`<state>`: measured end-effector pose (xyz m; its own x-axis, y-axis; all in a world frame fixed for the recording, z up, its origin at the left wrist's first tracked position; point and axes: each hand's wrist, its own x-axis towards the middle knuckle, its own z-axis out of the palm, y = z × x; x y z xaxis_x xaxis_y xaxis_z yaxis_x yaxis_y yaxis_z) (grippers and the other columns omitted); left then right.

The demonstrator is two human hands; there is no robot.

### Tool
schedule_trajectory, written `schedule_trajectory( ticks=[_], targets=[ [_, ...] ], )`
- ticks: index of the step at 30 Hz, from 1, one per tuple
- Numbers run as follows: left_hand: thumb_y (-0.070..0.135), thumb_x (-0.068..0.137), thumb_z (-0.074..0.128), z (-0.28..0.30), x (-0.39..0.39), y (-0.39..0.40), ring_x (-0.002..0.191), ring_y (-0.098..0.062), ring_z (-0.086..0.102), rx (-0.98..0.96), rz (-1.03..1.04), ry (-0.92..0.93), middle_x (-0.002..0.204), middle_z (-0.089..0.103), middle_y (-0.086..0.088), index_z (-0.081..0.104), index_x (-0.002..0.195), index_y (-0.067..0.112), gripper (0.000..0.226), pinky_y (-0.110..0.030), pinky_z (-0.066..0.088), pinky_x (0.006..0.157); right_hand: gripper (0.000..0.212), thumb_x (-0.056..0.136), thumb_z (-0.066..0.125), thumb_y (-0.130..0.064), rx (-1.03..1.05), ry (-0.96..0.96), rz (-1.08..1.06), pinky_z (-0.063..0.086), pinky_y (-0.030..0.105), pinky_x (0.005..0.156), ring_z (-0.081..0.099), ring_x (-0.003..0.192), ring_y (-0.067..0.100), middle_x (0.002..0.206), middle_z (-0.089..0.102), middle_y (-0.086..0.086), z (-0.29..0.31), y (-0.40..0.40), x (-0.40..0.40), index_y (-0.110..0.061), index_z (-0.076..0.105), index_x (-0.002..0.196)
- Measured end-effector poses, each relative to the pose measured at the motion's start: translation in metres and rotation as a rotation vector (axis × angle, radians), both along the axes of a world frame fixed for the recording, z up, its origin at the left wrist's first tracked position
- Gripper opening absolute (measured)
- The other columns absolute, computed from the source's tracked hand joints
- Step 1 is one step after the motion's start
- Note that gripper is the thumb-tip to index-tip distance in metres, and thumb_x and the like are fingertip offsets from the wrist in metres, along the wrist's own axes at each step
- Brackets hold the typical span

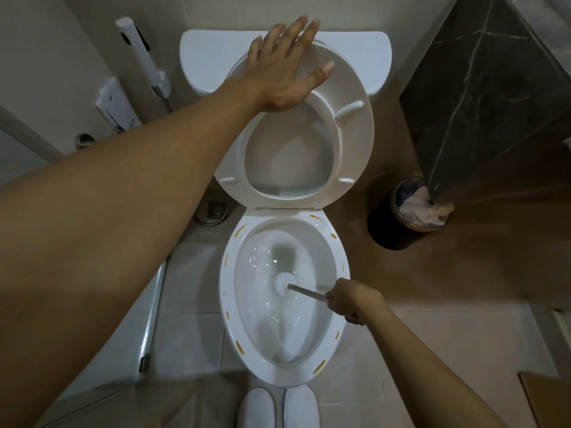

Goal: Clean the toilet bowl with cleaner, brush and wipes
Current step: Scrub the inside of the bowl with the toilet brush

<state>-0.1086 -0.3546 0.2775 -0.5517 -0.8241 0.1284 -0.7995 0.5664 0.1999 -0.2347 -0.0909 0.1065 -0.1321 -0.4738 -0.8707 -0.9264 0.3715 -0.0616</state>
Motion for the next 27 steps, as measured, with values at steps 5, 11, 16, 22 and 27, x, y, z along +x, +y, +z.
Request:
schedule_trajectory(
  ticks=[5,11,16,22,27],
  targets=[
    [0.064,0.094,0.019,0.000,0.000,0.000,0.147,-0.025,-0.006,0.005,-0.001,-0.005,0.160,-0.006,0.000,-0.003,0.152,0.025,0.073,-0.050,-0.003,0.116,0.034,0.093,0.054,-0.028,0.219,0.019,0.122,0.032,0.020,0.050,0.038,0.049,0.010,0.081,0.051,0.000,0.032,-0.008,-0.016,-0.018,0.062,0.125],
    [0.064,0.094,0.018,0.000,0.001,-0.001,0.147,-0.026,-0.005,-0.004,-0.002,-0.001,0.160,-0.005,0.000,-0.003,0.152,0.025,0.073,-0.050,-0.002,0.117,0.037,0.095,0.053,-0.027,0.315,0.088,0.286,0.034,0.020,0.054,0.044,0.061,0.014,0.088,0.054,0.002,0.059,-0.029,-0.021,-0.010,0.062,0.126],
    [0.063,0.095,0.019,-0.001,0.000,0.000,0.147,-0.025,-0.005,-0.006,-0.001,-0.003,0.160,-0.005,0.000,-0.003,0.152,0.025,0.072,-0.050,-0.002,0.116,0.029,0.096,0.052,-0.022,0.265,0.143,0.484,0.036,0.018,0.051,0.043,0.052,0.010,0.074,0.054,-0.003,0.074,-0.036,-0.014,-0.007,0.065,0.117],
    [0.062,0.095,0.019,0.001,0.000,0.000,0.147,-0.025,-0.006,0.011,0.004,0.000,0.160,-0.006,0.001,-0.003,0.152,0.025,0.071,-0.049,-0.003,0.116,0.027,0.096,0.052,-0.024,0.192,0.201,0.482,0.044,0.029,0.077,0.052,0.075,0.022,0.073,0.050,-0.002,0.063,-0.048,-0.015,-0.010,0.064,0.116],
    [0.062,0.095,0.017,0.001,0.001,0.000,0.147,-0.024,-0.006,0.018,0.001,0.007,0.160,-0.006,0.002,-0.004,0.152,0.026,0.071,-0.049,-0.003,0.116,0.033,0.090,0.054,-0.010,0.006,0.255,0.254,0.048,0.034,0.082,0.055,0.093,0.026,0.101,0.053,0.010,0.042,-0.047,-0.027,-0.006,0.058,0.122]
  ],
)
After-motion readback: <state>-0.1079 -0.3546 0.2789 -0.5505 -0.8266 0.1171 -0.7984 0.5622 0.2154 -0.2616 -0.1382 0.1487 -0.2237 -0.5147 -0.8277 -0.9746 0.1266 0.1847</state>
